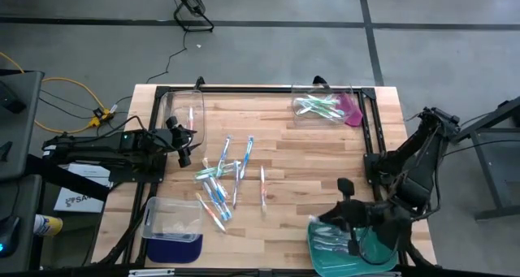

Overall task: Pick & Place Toothbrushes
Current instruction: Put the violet toothbrush into the green bin, then put the orange toothbrush into the top left transparent bin

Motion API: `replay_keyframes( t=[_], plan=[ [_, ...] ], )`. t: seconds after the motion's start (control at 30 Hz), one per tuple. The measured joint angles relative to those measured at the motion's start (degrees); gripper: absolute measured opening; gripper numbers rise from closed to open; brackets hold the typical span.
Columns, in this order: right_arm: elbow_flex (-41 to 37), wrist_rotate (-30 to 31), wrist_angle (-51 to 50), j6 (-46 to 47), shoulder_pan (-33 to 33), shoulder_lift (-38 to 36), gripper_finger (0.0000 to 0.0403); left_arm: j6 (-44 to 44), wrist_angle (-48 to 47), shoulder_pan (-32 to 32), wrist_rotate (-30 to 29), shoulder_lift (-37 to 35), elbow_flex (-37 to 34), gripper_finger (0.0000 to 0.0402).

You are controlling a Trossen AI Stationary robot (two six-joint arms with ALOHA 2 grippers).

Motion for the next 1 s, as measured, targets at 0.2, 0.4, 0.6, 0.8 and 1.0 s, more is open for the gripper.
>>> replay_keyframes(
  t=[0.2,0.4,0.6,0.8,1.0],
  plan=[
    [0.0,-11.0,-5.8,12.8,0.0,-0.6,0.0002,-0.4,0.0,0.0,0.0,0.0,0.0,0.0221],
    [0.0,-22.8,-20.5,34.4,0.0,-1.5,0.0002,-0.6,0.0,0.0,0.0,0.0,0.0,0.0221],
    [0.0,-36.9,-31.6,51.8,0.0,-1.1,0.0002,-0.6,0.0,0.0,0.0,0.0,0.0,0.0221],
    [0.0,-41.6,-31.8,57.3,0.1,-0.7,0.0002,-0.6,0.0,0.0,0.0,0.0,0.0,0.0221],
    [0.0,-43.8,-32.0,56.4,0.1,1.9,0.0002,-0.6,0.0,0.0,0.0,0.0,0.0,0.0221]
  ],
)
